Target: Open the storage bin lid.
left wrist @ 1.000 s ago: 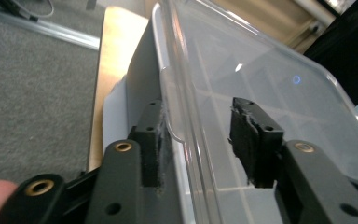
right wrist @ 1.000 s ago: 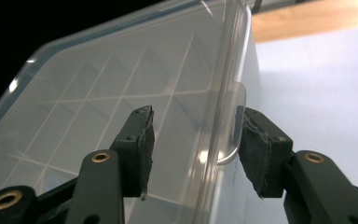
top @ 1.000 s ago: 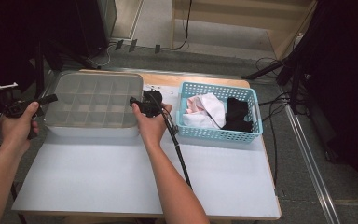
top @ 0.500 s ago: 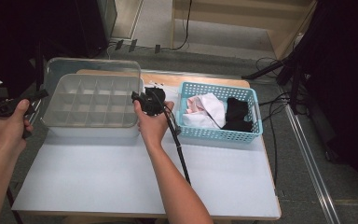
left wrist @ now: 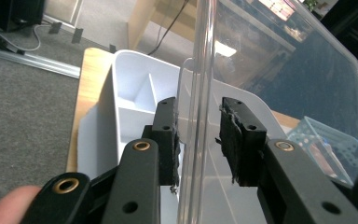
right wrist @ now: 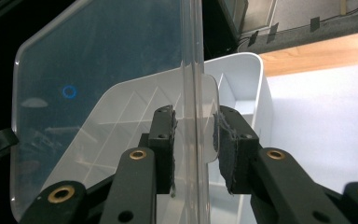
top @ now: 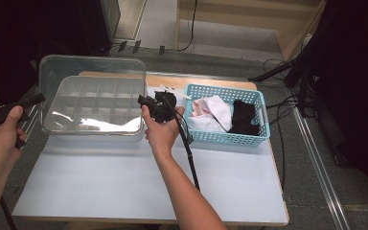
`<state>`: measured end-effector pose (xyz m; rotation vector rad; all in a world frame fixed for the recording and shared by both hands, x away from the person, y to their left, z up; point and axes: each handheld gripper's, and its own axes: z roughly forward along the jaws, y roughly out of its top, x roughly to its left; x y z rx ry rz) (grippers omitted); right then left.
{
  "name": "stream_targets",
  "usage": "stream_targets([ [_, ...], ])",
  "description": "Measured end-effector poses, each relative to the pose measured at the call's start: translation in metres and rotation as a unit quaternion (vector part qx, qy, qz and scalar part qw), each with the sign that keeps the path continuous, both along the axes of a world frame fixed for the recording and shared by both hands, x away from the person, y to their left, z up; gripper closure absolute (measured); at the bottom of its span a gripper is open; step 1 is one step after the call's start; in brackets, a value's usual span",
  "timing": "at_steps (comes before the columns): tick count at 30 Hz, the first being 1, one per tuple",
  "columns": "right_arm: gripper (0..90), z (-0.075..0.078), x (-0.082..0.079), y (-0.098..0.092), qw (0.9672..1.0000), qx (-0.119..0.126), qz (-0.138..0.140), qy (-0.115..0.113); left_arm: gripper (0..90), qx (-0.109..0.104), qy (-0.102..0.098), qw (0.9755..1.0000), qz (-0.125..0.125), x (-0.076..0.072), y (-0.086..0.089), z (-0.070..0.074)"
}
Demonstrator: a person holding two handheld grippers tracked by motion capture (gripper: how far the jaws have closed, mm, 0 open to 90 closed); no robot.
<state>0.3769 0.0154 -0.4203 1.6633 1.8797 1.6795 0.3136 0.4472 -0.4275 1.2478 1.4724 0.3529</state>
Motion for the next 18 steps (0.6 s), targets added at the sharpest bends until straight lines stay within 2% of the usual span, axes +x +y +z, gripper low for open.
stream_targets([
  [3,69.6,-0.001,-0.007,-0.006,1.0,0.001,-0.001,0.0,69.5,0.004,-0.005,0.9999,-0.008,-0.01,-0.006,0.002],
  [8,69.6,-0.002,-0.018,-0.013,1.0,0.004,-0.001,0.001,69.8,0.01,-0.006,0.9998,-0.018,-0.019,-0.011,0.003],
  [12,69.7,-0.004,-0.034,-0.021,1.0,0.009,0.001,0.001,70.0,0.01,-0.013,0.9997,-0.02,-0.033,-0.016,0.004],
  [18,69.5,-0.014,-0.053,-0.032,0.9999,0.011,0.003,0.012,70.0,0.028,-0.008,0.9991,-0.031,-0.053,-0.027,-0.002],
])
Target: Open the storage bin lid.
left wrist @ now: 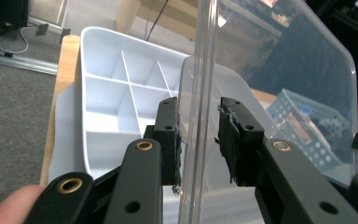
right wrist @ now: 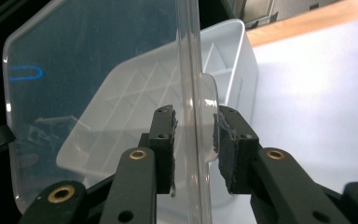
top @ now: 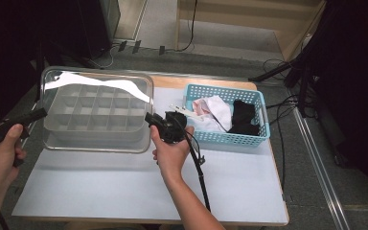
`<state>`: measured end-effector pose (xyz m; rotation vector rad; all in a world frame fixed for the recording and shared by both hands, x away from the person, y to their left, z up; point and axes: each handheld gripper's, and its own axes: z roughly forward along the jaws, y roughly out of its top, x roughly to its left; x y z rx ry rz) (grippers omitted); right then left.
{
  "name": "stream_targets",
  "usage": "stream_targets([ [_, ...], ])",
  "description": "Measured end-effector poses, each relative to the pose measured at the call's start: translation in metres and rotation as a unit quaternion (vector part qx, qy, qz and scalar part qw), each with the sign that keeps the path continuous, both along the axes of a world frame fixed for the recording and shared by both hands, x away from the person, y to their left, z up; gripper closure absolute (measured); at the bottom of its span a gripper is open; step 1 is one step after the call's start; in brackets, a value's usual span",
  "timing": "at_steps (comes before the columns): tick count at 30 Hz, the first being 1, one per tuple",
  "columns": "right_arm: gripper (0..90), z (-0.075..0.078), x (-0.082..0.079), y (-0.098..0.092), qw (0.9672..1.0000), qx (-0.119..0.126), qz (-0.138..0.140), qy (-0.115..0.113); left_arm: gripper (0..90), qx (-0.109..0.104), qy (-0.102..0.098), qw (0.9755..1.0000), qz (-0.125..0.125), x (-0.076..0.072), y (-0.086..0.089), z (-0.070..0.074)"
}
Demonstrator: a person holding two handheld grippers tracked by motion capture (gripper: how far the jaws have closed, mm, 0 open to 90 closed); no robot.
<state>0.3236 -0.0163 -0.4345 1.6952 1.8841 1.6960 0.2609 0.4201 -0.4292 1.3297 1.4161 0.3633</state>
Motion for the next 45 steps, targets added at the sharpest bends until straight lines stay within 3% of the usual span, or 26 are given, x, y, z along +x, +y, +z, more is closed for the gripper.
stream_targets([
  [10,69.6,-0.02,-0.035,-0.016,0.9999,0.001,-0.003,0.01,70.0,-0.003,0.009,0.9999,-0.008,-0.029,-0.012,-0.022],
  [16,70.2,-0.027,-0.051,-0.023,0.9998,0.004,-0.001,0.02,70.0,-0.007,0.027,0.9995,-0.017,-0.05,-0.016,-0.039],
  [23,70.8,-0.033,-0.067,-0.022,0.9992,0.007,0.006,0.038,70.0,-0.012,0.036,0.9991,-0.018,-0.067,-0.012,-0.047],
  [30,70.9,-0.039,-0.082,-0.016,0.9989,0.013,0.016,0.042,70.3,-0.015,0.031,0.9993,-0.009,-0.085,-0.005,-0.049],
  [45,71.9,-0.056,-0.107,-0.013,0.9958,0.014,0.036,0.083,70.4,-0.038,0.067,0.997,-0.014,-0.113,0.004,-0.07],
])
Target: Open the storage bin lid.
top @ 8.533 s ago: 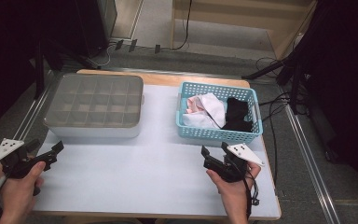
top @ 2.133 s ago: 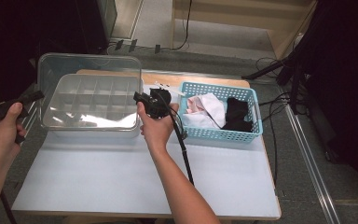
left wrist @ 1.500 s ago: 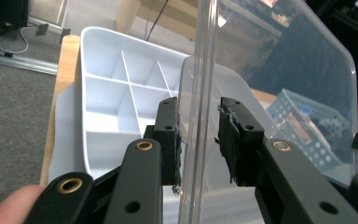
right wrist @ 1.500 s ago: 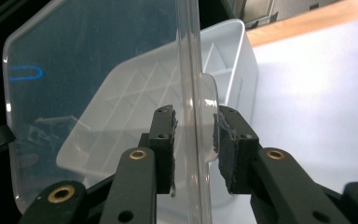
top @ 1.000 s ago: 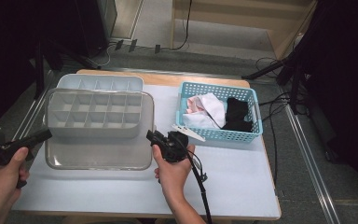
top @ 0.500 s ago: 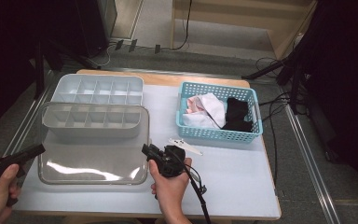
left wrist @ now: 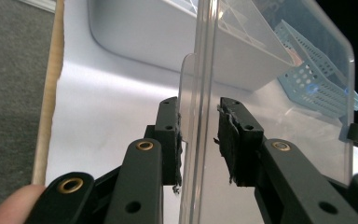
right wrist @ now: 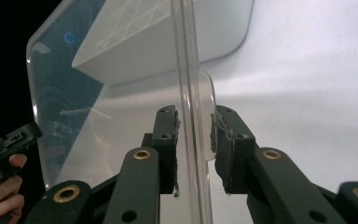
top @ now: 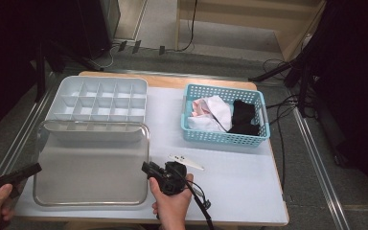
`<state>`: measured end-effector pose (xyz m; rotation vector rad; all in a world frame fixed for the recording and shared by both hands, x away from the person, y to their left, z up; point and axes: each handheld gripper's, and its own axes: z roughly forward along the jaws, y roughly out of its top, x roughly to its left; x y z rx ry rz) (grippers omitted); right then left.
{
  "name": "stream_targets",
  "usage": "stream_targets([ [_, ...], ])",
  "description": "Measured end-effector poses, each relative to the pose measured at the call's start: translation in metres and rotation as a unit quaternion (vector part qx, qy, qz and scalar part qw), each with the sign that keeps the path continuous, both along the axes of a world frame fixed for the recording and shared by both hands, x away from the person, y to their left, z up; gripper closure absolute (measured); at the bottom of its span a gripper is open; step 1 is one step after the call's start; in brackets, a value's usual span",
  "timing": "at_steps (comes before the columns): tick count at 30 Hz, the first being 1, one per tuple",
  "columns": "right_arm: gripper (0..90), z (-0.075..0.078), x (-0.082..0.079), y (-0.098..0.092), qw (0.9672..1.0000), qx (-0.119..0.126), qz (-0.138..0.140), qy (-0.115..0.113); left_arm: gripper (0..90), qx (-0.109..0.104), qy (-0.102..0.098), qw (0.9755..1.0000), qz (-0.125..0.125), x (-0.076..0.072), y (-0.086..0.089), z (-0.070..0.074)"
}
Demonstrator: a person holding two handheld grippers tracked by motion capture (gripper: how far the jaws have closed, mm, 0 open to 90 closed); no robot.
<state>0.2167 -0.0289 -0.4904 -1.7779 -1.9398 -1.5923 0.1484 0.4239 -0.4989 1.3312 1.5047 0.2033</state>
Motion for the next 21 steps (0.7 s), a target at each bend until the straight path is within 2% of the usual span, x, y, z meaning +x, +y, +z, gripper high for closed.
stream_targets([
  [2,71.5,-0.003,-0.002,0.0,1.0,-0.006,0.004,-0.002,70.8,-0.007,0.002,1.0,0.0,-0.002,0.001,-0.002],
  [7,71.4,-0.011,-0.006,-0.001,0.9999,-0.007,0.01,0.006,70.8,-0.004,0.002,1.0,0.006,-0.005,0.0,-0.007],
  [8,71.2,-0.017,-0.006,0.0,0.9998,-0.011,0.014,0.008,70.6,-0.003,0.002,1.0,0.009,-0.005,-0.001,-0.009],
  [10,70.3,-0.02,-0.007,0.001,0.9997,-0.017,0.015,0.005,70.1,0.004,0.004,0.9999,0.015,-0.006,-0.003,-0.014],
  [12,69.4,-0.022,-0.007,0.003,0.9996,-0.023,0.017,0.006,68.4,0.024,0.006,0.9995,0.019,-0.008,-0.006,-0.017],
  [14,68.8,-0.024,-0.006,0.004,0.9992,-0.034,0.021,-0.002,66.3,0.038,0.006,0.9989,0.027,-0.008,-0.009,-0.021],
  [17,68.3,-0.025,-0.006,0.005,0.9991,-0.037,0.022,0.002,65.1,0.037,0.009,0.9987,0.032,-0.008,-0.011,-0.024],
  [18,67.5,-0.027,-0.006,0.005,0.9988,-0.043,0.022,0.005,64.9,0.045,0.007,0.9985,0.031,-0.011,-0.012,-0.023],
  [21,66.7,-0.028,-0.008,0.005,0.9986,-0.045,0.027,0.005,64.9,0.05,0.008,0.9982,0.031,-0.014,-0.013,-0.023],
])
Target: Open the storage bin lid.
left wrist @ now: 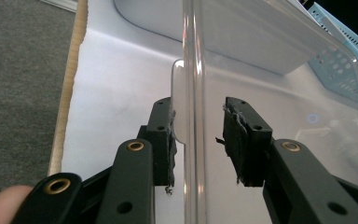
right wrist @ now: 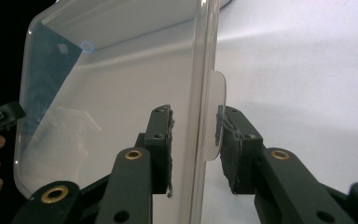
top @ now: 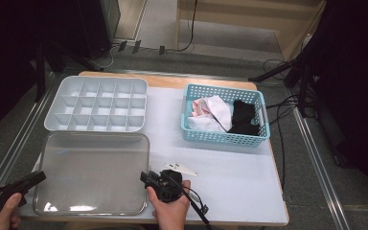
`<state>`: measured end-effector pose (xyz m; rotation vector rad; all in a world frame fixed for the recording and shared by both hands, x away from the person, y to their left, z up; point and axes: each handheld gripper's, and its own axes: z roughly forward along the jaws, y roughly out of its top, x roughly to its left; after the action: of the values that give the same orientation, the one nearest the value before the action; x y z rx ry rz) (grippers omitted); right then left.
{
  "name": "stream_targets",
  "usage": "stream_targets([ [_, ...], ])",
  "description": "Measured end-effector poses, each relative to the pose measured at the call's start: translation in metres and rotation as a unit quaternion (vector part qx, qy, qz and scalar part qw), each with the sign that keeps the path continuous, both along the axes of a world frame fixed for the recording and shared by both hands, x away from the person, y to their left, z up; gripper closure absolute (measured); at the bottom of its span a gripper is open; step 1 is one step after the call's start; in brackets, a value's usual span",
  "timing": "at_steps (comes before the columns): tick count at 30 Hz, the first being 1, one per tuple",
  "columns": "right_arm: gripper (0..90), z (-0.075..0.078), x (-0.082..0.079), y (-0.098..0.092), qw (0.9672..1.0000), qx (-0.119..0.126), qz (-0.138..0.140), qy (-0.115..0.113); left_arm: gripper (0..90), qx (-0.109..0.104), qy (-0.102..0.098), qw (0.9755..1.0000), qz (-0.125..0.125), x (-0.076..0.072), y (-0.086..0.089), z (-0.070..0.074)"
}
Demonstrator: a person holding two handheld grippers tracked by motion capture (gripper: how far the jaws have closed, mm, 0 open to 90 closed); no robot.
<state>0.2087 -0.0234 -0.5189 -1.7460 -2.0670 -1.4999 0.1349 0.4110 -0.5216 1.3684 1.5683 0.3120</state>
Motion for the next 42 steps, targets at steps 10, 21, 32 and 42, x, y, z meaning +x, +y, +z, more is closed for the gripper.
stream_targets([
  [10,63.1,-0.009,0.0,0.005,0.9998,-0.014,0.008,0.008,60.3,0.022,0.016,0.9995,0.013,-0.003,-0.005,-0.01],
  [21,52.7,-0.015,0.001,0.015,0.9973,-0.06,0.022,-0.035,46.0,0.074,0.022,0.9967,0.026,0.006,-0.018,-0.015],
  [32,37.7,-0.001,0.002,0.009,0.9891,-0.097,0.019,-0.109,30.9,0.159,-0.044,0.9849,0.052,0.006,-0.032,-0.006],
  [42,30.3,0.012,0.008,-0.019,0.979,-0.128,0.021,-0.157,8.0,0.195,-0.036,0.9796,0.034,0.021,-0.071,0.007],
])
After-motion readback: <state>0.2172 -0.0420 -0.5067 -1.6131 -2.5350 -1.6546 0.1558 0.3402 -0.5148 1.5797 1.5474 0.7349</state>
